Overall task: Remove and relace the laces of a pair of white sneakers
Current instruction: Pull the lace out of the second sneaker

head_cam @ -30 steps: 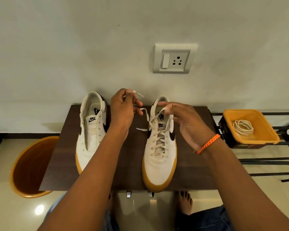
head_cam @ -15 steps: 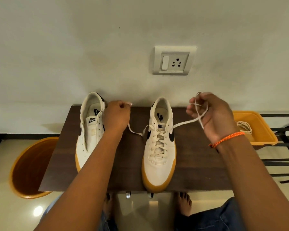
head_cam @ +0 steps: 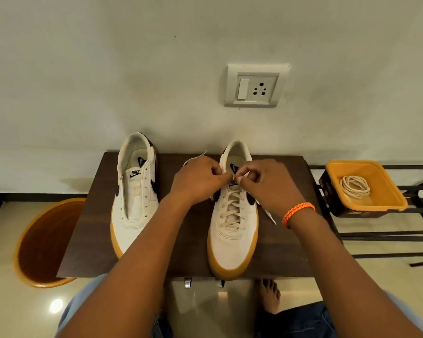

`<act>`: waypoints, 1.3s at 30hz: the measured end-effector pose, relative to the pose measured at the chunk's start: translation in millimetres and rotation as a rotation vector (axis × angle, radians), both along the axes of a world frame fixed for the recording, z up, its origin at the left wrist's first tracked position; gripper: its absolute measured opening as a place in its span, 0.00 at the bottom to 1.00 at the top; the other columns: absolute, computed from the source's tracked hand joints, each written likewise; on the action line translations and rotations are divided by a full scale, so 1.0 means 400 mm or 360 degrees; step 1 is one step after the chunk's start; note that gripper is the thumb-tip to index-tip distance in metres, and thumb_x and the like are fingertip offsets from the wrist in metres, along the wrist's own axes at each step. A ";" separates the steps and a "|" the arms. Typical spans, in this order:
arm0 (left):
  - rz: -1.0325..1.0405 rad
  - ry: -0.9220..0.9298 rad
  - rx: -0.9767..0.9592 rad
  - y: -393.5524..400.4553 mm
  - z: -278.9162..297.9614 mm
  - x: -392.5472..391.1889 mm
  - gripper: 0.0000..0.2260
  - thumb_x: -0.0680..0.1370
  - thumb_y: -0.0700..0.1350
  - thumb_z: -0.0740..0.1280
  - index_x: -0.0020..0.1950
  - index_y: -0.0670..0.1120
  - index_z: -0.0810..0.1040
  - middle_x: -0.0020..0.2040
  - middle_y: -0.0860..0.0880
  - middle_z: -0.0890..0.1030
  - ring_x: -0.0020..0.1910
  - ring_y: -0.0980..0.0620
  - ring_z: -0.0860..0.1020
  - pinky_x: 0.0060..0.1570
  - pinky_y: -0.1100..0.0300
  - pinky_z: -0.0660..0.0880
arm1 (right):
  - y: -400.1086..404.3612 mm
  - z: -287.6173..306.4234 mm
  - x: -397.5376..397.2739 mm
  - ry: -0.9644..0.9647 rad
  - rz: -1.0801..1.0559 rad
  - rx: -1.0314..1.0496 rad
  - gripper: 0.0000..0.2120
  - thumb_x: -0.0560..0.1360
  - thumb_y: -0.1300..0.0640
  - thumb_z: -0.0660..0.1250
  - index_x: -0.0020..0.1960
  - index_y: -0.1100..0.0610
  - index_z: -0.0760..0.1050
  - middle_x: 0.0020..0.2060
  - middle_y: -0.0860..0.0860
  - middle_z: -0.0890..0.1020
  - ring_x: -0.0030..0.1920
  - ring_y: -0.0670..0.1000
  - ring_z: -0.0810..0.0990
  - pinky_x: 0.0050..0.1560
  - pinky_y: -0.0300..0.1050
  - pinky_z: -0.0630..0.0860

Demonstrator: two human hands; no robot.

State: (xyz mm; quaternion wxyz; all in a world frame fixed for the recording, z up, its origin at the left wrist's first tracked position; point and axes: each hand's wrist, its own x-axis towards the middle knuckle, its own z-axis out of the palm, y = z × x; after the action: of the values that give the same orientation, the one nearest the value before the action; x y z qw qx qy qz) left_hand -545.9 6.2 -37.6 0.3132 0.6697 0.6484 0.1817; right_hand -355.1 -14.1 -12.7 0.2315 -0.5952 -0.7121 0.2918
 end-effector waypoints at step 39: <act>-0.0018 -0.0399 -0.0142 0.006 -0.001 -0.015 0.10 0.81 0.47 0.71 0.44 0.43 0.86 0.40 0.51 0.87 0.39 0.54 0.86 0.52 0.46 0.85 | 0.000 -0.001 -0.009 0.0042 -0.0279 0.0045 0.07 0.74 0.52 0.70 0.40 0.51 0.86 0.27 0.46 0.78 0.29 0.45 0.75 0.33 0.41 0.72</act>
State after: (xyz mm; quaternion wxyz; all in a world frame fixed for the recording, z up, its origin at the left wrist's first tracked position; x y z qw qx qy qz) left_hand -551.9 8.7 -38.2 0.4224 0.6307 0.6078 0.2332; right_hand -358.7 -14.0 -13.2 0.2738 -0.6481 -0.6582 0.2680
